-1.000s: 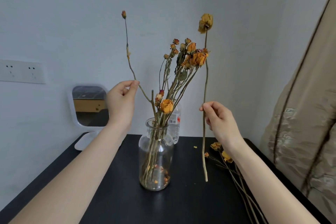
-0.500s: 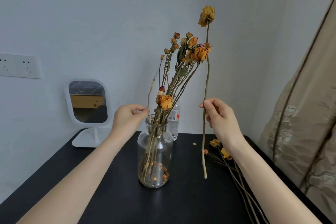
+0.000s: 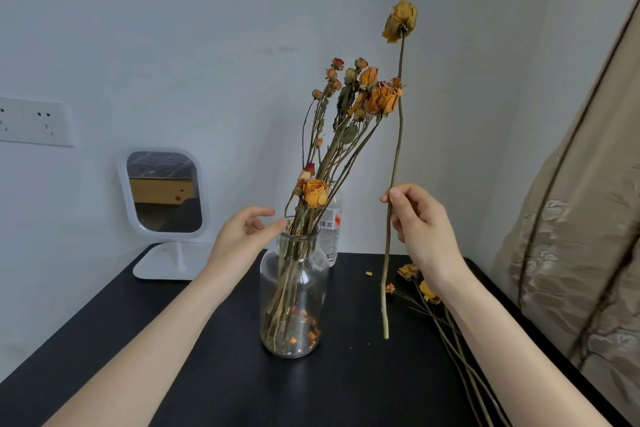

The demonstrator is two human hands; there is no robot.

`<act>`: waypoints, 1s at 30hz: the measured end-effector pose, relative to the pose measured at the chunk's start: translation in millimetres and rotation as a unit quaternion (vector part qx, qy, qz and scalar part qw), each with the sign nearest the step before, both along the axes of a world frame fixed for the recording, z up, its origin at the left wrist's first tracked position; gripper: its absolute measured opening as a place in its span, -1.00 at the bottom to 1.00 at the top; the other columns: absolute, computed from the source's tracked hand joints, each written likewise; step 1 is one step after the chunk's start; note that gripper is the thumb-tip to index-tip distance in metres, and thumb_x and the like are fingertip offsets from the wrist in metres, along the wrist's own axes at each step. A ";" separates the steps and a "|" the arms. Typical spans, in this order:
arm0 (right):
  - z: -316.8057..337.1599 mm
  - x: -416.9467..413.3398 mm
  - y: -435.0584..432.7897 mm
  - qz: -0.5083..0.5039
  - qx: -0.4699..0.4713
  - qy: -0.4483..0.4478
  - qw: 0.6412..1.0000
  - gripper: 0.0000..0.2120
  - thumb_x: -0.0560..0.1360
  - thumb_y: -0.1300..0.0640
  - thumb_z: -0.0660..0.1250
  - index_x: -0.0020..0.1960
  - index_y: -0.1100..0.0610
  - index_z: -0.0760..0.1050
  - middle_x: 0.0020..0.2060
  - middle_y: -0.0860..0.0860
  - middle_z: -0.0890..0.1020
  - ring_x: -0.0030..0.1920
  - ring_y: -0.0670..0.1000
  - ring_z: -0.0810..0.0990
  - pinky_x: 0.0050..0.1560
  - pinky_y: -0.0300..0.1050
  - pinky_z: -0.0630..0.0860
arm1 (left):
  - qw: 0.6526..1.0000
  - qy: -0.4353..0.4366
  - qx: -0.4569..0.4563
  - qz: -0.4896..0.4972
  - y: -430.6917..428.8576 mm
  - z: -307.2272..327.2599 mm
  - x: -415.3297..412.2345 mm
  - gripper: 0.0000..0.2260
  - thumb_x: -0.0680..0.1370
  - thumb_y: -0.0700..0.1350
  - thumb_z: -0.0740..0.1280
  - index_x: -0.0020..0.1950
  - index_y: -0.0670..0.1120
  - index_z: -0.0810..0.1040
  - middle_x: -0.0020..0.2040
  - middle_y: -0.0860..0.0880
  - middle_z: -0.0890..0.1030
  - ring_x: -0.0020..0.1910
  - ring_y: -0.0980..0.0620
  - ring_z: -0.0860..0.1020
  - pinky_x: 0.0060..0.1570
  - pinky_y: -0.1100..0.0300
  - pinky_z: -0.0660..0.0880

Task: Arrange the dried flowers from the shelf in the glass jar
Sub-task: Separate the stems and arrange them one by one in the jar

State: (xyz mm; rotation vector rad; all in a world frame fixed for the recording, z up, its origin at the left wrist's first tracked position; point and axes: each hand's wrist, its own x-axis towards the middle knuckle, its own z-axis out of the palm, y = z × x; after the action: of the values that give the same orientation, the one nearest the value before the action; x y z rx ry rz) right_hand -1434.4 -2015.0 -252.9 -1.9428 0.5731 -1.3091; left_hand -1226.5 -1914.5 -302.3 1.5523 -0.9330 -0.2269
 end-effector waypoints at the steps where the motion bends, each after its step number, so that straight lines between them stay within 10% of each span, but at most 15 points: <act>1: 0.9 0.0 0.1 -0.001 -0.001 -0.004 1.000 -0.76 0.60 0.12 0.10 -0.18 0.00 0.46 -0.41 -0.08 0.40 -0.38 -0.13 0.36 -0.43 -0.46 0.34 | 1.000 0.015 0.012 -0.025 1.6 -3.7 0.4 -0.66 0.36 0.13 0.42 0.10 0.11 0.50 -0.06 0.10 0.52 -0.03 0.16 0.48 -0.13 0.33 0.37; 9: 17.6 5.2 0.8 0.004 -0.010 -0.051 0.999 -0.76 0.60 0.11 0.10 -0.17 0.00 0.46 -0.41 -0.10 0.40 -0.39 -0.15 0.36 -0.42 -0.45 0.33 | 0.984 0.035 0.093 -0.148 -4.7 -23.3 0.8 -0.52 0.40 -0.05 0.46 0.28 0.14 0.40 0.25 0.17 0.48 0.28 0.13 0.40 0.29 0.14 0.27; 18: 38.8 18.8 6.7 0.002 -0.044 -0.113 0.993 -0.80 0.61 0.14 0.08 -0.13 0.06 0.42 -0.38 -0.06 0.41 -0.37 -0.14 0.35 -0.31 -0.29 0.30 | 0.996 -0.007 0.046 -0.071 -8.9 -28.1 -22.3 -0.55 0.26 0.08 0.53 0.03 0.24 0.38 0.04 0.26 0.48 0.05 0.29 0.42 -0.10 0.40 0.31; 23: 49.8 29.2 6.5 -0.033 -0.068 -0.125 0.989 -0.83 0.62 0.13 0.06 -0.09 0.10 0.38 -0.35 -0.05 0.42 -0.33 -0.12 0.37 -0.28 -0.22 0.34 | 0.994 -0.073 0.077 -0.028 -13.0 -29.9 -35.9 -0.52 0.28 0.17 0.49 0.12 0.15 0.41 0.08 0.13 0.38 0.22 0.08 0.30 0.18 0.15 0.31; 30: 46.0 35.6 9.0 -0.047 -0.134 -0.091 0.986 -0.85 0.62 0.17 0.07 -0.10 0.13 0.35 -0.37 -0.07 0.42 -0.36 -0.16 0.35 -0.33 -0.38 0.34 | 0.994 0.034 0.052 -0.087 -15.2 -32.9 -45.6 -0.48 0.33 0.09 0.49 0.16 0.22 0.28 -0.01 0.31 0.41 -0.03 0.27 0.40 -0.14 0.42 0.33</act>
State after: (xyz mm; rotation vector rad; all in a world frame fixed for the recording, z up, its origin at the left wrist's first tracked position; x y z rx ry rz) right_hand -1398.8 -2006.0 -206.9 -1.9982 0.4192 -1.6758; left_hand -1272.1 -1929.7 -335.1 1.5494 -1.0180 -0.4558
